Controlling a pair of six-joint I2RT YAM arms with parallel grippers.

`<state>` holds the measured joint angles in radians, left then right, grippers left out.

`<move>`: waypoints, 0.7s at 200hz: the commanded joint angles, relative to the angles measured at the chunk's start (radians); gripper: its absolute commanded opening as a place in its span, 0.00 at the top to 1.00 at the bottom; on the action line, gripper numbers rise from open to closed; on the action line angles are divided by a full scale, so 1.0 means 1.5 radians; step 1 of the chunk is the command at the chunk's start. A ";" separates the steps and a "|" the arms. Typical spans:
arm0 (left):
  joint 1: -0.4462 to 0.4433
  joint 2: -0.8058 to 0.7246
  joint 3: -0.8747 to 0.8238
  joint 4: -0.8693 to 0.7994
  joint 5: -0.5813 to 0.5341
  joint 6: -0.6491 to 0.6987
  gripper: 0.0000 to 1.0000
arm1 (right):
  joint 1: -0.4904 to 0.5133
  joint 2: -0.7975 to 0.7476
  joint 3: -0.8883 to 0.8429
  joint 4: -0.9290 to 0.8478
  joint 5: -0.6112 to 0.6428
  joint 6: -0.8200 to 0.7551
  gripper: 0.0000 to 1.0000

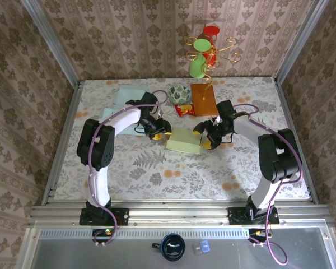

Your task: Fold the paper box

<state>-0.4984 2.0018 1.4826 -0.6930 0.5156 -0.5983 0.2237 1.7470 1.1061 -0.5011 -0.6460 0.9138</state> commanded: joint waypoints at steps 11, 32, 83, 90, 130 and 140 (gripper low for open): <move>-0.008 -0.013 -0.014 0.007 -0.004 -0.001 0.47 | 0.004 0.012 0.015 -0.060 0.035 -0.054 0.31; -0.009 -0.012 -0.014 0.010 -0.003 -0.001 0.47 | 0.005 0.018 0.010 -0.056 0.036 -0.060 0.36; -0.012 -0.013 -0.023 0.018 0.000 -0.002 0.49 | 0.005 0.034 0.011 -0.063 0.049 -0.079 0.44; -0.012 -0.016 -0.025 0.019 -0.001 -0.003 0.49 | 0.005 0.036 0.011 -0.065 0.051 -0.082 0.45; -0.013 -0.058 -0.031 0.022 -0.029 -0.011 0.47 | 0.005 0.043 0.011 -0.072 0.064 -0.095 0.45; -0.013 -0.068 -0.031 0.024 -0.032 -0.013 0.47 | 0.005 0.045 0.011 -0.074 0.066 -0.097 0.46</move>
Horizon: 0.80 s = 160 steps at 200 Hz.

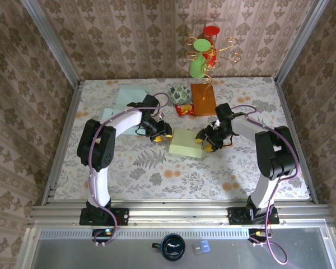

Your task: Fold the paper box

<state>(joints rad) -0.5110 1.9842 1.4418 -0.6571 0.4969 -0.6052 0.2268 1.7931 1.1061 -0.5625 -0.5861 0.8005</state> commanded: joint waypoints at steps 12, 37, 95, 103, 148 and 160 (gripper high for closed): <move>-0.005 -0.061 -0.003 0.005 -0.016 -0.008 0.46 | 0.003 0.016 0.010 -0.034 0.028 -0.024 0.46; -0.006 -0.047 -0.001 0.020 0.013 -0.008 0.45 | 0.003 0.024 0.011 -0.031 0.028 -0.027 0.46; -0.024 -0.006 0.017 0.003 0.028 0.007 0.47 | 0.003 0.036 0.010 -0.033 0.038 -0.033 0.50; -0.026 -0.003 0.019 0.002 0.027 0.009 0.47 | 0.003 0.037 0.007 -0.033 0.039 -0.034 0.50; -0.034 0.011 0.017 -0.003 0.019 0.021 0.51 | 0.003 0.035 0.002 -0.030 0.038 -0.034 0.52; -0.036 0.012 0.013 0.002 0.019 0.022 0.54 | 0.003 0.034 0.003 -0.030 0.037 -0.034 0.53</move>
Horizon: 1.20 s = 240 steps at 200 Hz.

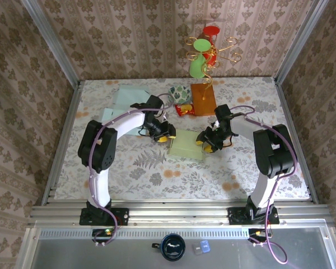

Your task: Fold the paper box

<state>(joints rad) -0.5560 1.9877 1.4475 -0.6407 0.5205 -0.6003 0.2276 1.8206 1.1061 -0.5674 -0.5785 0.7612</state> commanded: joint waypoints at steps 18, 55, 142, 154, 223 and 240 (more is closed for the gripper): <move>-0.008 0.011 0.000 0.006 0.008 0.015 0.59 | 0.002 0.013 0.004 -0.027 0.030 -0.007 0.53; -0.011 0.013 -0.014 0.029 0.010 0.008 0.63 | 0.001 0.005 0.004 -0.024 0.022 -0.007 0.53; -0.012 0.004 -0.050 0.066 0.020 -0.003 0.83 | -0.026 -0.019 -0.021 0.047 -0.041 -0.049 0.35; -0.011 0.004 -0.053 0.068 0.019 -0.003 0.85 | -0.033 -0.017 -0.027 0.055 -0.048 -0.059 0.32; 0.010 -0.014 -0.110 0.117 0.022 -0.010 0.87 | -0.054 -0.007 -0.066 0.166 -0.145 -0.078 0.28; 0.017 -0.015 -0.121 0.125 0.027 -0.012 0.89 | -0.054 0.003 -0.063 0.176 -0.160 -0.087 0.28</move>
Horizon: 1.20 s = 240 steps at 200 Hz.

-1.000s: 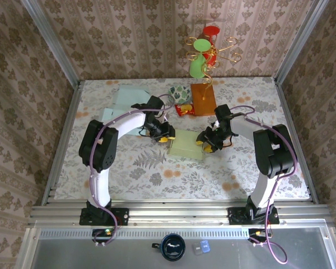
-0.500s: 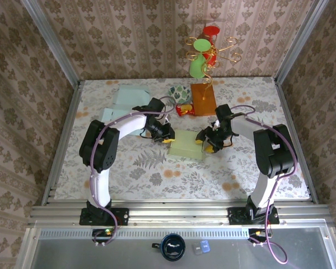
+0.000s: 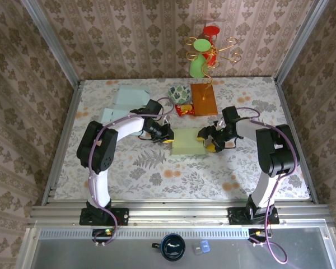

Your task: Fold the paper box

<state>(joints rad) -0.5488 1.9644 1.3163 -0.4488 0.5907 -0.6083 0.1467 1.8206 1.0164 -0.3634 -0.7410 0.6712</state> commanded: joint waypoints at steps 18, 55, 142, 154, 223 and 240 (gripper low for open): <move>0.022 -0.004 -0.049 0.010 -0.014 -0.008 0.89 | -0.001 0.010 0.002 0.049 -0.070 -0.032 0.28; 0.034 -0.004 -0.063 0.026 -0.009 -0.002 0.89 | 0.001 0.025 0.010 0.097 -0.126 -0.008 0.28; 0.034 -0.012 -0.044 0.032 -0.016 0.013 0.84 | 0.023 0.006 0.018 0.179 -0.152 0.110 0.48; 0.033 -0.024 -0.042 0.033 -0.024 0.023 0.81 | 0.023 -0.002 0.013 0.186 -0.148 0.123 0.50; 0.005 -0.227 -0.123 0.196 -0.090 0.222 0.62 | 0.020 -0.079 -0.035 0.194 -0.110 0.267 0.63; -0.013 -0.291 -0.170 0.268 -0.085 0.311 0.59 | 0.014 -0.107 -0.052 0.179 -0.100 0.317 0.65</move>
<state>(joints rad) -0.5354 1.6436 1.1347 -0.2245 0.4778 -0.3737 0.1764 1.7355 0.9684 -0.0673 -0.9161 1.0134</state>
